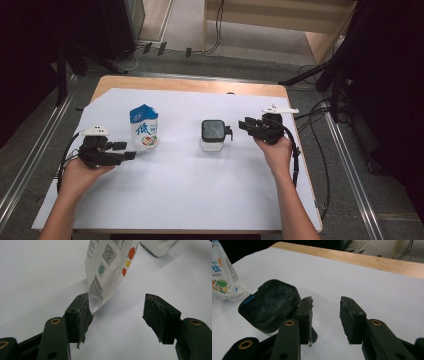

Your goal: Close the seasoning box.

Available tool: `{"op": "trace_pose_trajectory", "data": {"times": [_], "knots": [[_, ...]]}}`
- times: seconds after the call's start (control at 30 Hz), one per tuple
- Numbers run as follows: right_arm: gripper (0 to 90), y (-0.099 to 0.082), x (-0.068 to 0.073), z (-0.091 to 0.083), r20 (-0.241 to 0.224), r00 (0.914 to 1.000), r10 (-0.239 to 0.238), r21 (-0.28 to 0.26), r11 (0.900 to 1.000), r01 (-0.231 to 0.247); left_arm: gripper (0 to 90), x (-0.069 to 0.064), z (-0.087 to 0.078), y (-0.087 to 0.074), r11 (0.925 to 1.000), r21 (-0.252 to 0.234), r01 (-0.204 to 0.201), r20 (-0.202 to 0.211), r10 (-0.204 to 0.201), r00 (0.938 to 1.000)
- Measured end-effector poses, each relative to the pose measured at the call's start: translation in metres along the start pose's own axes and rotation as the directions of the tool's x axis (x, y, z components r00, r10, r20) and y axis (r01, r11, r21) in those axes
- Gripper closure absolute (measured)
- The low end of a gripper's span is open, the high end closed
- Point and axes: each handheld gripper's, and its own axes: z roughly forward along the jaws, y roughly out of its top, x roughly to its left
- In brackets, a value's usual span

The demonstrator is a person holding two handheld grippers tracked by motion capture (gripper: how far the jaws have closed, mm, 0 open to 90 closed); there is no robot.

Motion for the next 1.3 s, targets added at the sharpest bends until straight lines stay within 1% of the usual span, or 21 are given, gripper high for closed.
{"op": "trace_pose_trajectory", "data": {"times": [0.03, 0.07, 0.1, 0.13, 0.17, 0.2, 0.23, 0.37, 0.47, 0.5, 0.53, 0.57, 0.63, 0.73, 0.8, 0.9, 1.13, 1.23, 1.3], "knots": [[63.2, -0.002, -0.003, -0.001, 0.005, 1.0, 0.007, -0.005, 1.0, -0.007, 38.5, 0.001, 0.001, 0.0, 1.0, 0.001, 0.003, 0.007, -0.003, 1.0], [63.1, -0.004, -0.005, -0.002, 0.007, 0.9998, 0.021, -0.006, 0.9998, -0.02, 38.5, 0.001, 0.002, 0.0, 1.0, 0.001, 0.004, 0.004, -0.004, 1.0], [62.9, -0.005, -0.007, -0.004, 0.012, 0.9996, 0.025, -0.008, 0.9997, -0.025, 38.5, 0.002, 0.002, 0.0, 1.0, 0.006, 0.003, 0.004, -0.003, 1.0], [62.5, -0.007, -0.009, -0.006, 0.019, 0.9994, 0.027, -0.01, 0.9996, -0.027, 38.5, 0.002, 0.003, 0.0, 1.0, 0.005, 0.004, -0.004, -0.004, 1.0], [62.1, -0.008, -0.011, -0.007, 0.025, 0.9991, 0.035, -0.006, 0.9994, -0.035, 38.5, 0.003, 0.003, 0.0, 1.0, 0.006, 0.002, 0.0, -0.002, 1.0], [61.5, -0.009, -0.012, -0.009, 0.032, 0.9989, 0.034, -0.011, 0.9994, -0.034, 38.5, 0.003, 0.004, 0.0, 1.0, 0.002, 0.007, -0.002, -0.007, 1.0], [61.2, -0.011, -0.013, -0.011, 0.039, 0.9986, 0.035, -0.015, 0.9993, -0.034, 38.4, 0.003, 0.004, 0.0, 0.9999, 0.007, 0.009, -0.01, -0.009, 0.9999], [58.9, -0.02, -0.017, -0.019, 0.069, 0.997, 0.034, -0.019, 0.9993, -0.033, 38.4, 0.002, 0.006, 0.002, 1.0, 0.007, -0.002, -0.008, 0.002, 1.0], [57.3, -0.027, -0.02, -0.024, 0.091, 0.995, 0.041, -0.025, 0.9989, -0.039, 38.3, 0.002, 0.008, 0.003, 0.9999, 0.011, -0.002, -0.002, 0.002, 1.0], [57.0, -0.029, -0.021, -0.025, 0.095, 0.9944, 0.047, -0.026, 0.9987, -0.044, 38.3, 0.002, 0.009, 0.003, 1.0, 0.007, -0.002, -0.007, 0.002, 1.0], [56.2, -0.032, -0.021, -0.027, 0.101, 0.9937, 0.049, -0.025, 0.9986, -0.047, 38.3, 0.003, 0.009, 0.003, 0.9999, 0.011, -0.003, -0.001, 0.003, 1.0], [56.0, -0.034, -0.022, -0.027, 0.105, 0.993, 0.055, -0.02, 0.9984, -0.053, 38.3, 0.003, 0.01, 0.003, 0.9999, 0.012, -0.003, 0.001, 0.003, 1.0], [55.4, -0.039, -0.021, -0.029, 0.112, 0.9926, 0.048, -0.024, 0.9987, -0.045, 38.3, 0.003, 0.01, 0.003, 0.9999, 0.011, -0.003, -0.004, 0.003, 1.0], [54.4, -0.045, -0.021, -0.031, 0.12, 0.9914, 0.052, -0.006, 0.9987, -0.051, 38.3, 0.004, 0.011, 0.003, 0.9999, 0.011, 0.001, 0.001, -0.001, 1.0], [54.2, -0.048, -0.02, -0.032, 0.121, 0.9918, 0.042, -0.007, 0.9991, -0.042, 38.3, 0.005, 0.011, 0.003, 1.0, 0.01, 0.0, 0.003, 0.0, 1.0], [53.5, -0.052, -0.016, -0.034, 0.116, 0.9925, 0.037, -0.001, 0.9993, -0.037, 38.3, 0.005, 0.011, 0.003, 0.9999, 0.011, 0.001, 0.001, -0.001, 1.0], [52.1, -0.059, -0.007, -0.035, 0.109, 0.9941, 0.004, 0.019, 0.9998, -0.006, 38.2, 0.005, 0.011, 0.003, 1.0, 0.004, 0.002, -0.003, -0.002, 1.0], [52.1, -0.061, -0.004, -0.035, 0.101, 0.9948, -0.007, 0.026, 0.9997, 0.004, 38.3, 0.005, 0.012, 0.003, 0.9999, 0.011, 0.001, 0.0, -0.001, 1.0], [51.9, -0.061, -0.003, -0.033, 0.101, 0.9949, -0.005, 0.029, 0.9996, 0.002, 38.2, 0.005, 0.012, 0.003, 0.9999, 0.012, -0.004, 0.0, 0.004, 1.0]]}}
